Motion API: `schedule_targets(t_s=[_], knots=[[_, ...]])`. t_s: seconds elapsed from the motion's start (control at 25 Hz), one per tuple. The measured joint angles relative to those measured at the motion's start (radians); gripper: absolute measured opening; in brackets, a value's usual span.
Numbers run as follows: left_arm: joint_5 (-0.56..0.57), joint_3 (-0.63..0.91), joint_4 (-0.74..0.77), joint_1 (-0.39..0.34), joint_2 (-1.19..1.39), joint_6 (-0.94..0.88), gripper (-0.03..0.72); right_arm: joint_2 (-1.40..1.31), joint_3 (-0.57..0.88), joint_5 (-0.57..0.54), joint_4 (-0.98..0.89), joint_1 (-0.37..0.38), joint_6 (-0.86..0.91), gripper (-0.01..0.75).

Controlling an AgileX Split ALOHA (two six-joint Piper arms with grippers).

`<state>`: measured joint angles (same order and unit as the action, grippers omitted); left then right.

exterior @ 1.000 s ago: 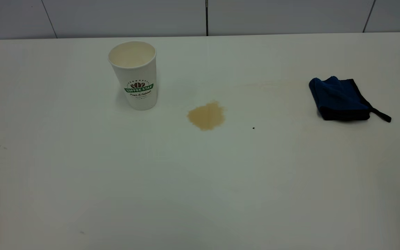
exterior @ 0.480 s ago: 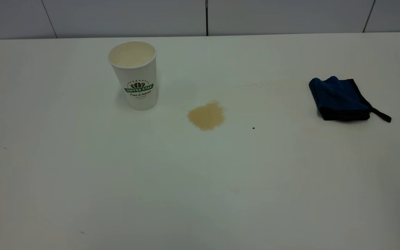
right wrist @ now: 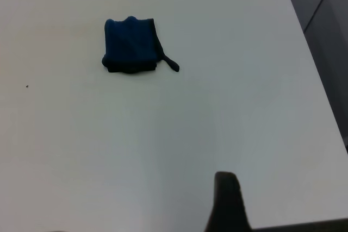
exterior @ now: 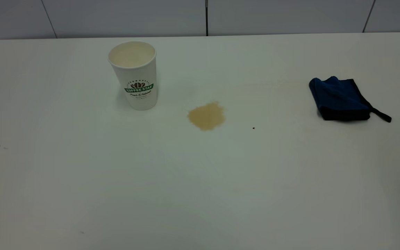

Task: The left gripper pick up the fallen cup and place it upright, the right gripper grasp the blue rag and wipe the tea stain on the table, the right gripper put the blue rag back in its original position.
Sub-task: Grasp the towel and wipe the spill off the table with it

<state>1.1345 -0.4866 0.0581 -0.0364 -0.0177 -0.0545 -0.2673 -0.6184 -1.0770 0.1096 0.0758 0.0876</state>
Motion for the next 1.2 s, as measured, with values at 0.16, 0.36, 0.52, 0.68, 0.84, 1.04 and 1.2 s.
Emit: schedule_targets(t_s=[0.16,0.36,0.52,0.68,0.84,1.04,1.2], knots=[[0.000,0.000,0.000,0.000,0.000,0.000,0.278,-0.282,-0.115,0.079,0.004,0.000,-0.015,0.588],[0.000,0.000,0.000,0.000,0.000,0.000,0.278,-0.633,-0.215,0.231,-0.049,0.000,-0.033,0.588],[0.000,0.000,0.000,0.000,0.000,0.000,0.278,-0.907,-0.289,0.300,-0.100,0.000,-0.088,0.588],[0.000,0.000,0.000,0.000,0.000,0.000,0.278,-1.145,-0.370,0.324,-0.160,0.000,-0.178,0.588],[0.000,0.000,0.000,0.000,0.000,0.000,0.278,-1.313,-0.442,0.366,-0.240,0.000,-0.260,0.588],[0.000,0.000,0.000,0.000,0.000,0.000,0.278,-1.449,-0.462,0.463,-0.322,0.000,-0.332,0.588],[0.000,0.000,0.000,0.000,0.000,0.000,0.278,-1.551,-0.468,0.573,-0.359,-0.002,-0.395,0.588]])
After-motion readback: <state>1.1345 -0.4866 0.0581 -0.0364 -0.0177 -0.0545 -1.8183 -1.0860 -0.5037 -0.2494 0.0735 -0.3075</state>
